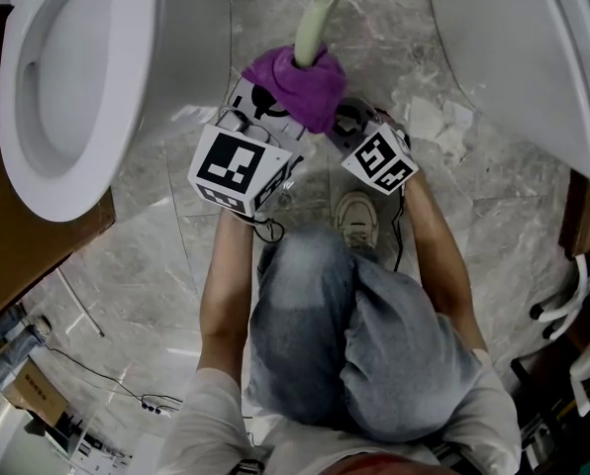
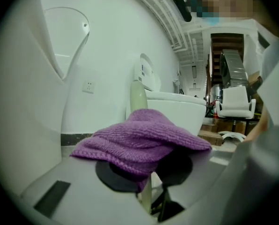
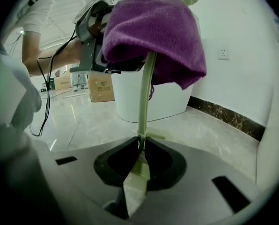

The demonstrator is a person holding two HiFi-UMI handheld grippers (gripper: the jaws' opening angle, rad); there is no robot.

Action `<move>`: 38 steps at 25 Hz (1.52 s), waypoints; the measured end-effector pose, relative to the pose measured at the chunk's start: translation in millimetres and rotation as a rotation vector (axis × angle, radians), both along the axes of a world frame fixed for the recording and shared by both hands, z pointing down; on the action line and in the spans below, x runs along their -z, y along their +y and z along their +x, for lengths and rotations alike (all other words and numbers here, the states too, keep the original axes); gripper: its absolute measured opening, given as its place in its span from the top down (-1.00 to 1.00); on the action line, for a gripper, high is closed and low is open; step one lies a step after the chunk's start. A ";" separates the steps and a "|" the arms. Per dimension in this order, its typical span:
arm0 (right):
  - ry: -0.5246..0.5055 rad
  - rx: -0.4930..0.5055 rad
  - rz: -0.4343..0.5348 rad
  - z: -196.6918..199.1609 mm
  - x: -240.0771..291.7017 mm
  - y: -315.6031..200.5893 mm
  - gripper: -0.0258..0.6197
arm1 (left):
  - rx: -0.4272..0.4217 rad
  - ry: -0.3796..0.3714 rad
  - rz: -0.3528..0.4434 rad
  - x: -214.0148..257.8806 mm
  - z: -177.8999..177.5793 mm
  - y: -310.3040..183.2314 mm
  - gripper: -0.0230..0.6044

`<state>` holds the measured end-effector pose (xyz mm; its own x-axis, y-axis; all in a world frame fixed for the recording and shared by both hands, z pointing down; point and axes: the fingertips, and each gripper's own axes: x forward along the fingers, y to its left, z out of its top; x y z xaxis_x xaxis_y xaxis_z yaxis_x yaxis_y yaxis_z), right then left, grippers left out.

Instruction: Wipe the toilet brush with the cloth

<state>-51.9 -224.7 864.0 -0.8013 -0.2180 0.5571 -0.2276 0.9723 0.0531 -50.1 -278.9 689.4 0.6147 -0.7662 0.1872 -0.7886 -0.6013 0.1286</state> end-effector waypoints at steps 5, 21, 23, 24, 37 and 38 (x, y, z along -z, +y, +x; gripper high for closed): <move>0.009 -0.005 0.015 1.4 1.0 -3.3 0.79 | 0.011 -0.007 0.028 21.7 -1.2 -10.4 0.59; -0.004 -0.048 0.022 -2.5 2.6 1.5 0.76 | 0.133 0.068 0.222 108.0 -31.2 7.9 0.56; -0.023 -0.064 0.025 -3.4 7.0 3.2 0.77 | 0.138 0.060 0.218 104.3 -39.4 17.8 0.61; -0.033 -0.071 0.025 -3.6 9.6 3.6 0.76 | 0.143 0.055 0.215 100.9 -43.4 21.6 0.63; -0.265 -0.240 0.076 26.3 96.4 26.8 0.87 | 0.240 -0.007 0.106 15.1 -73.3 72.0 0.79; -0.285 -0.253 0.083 28.6 104.2 29.2 0.88 | 0.243 -0.012 0.097 8.5 -73.1 75.6 0.79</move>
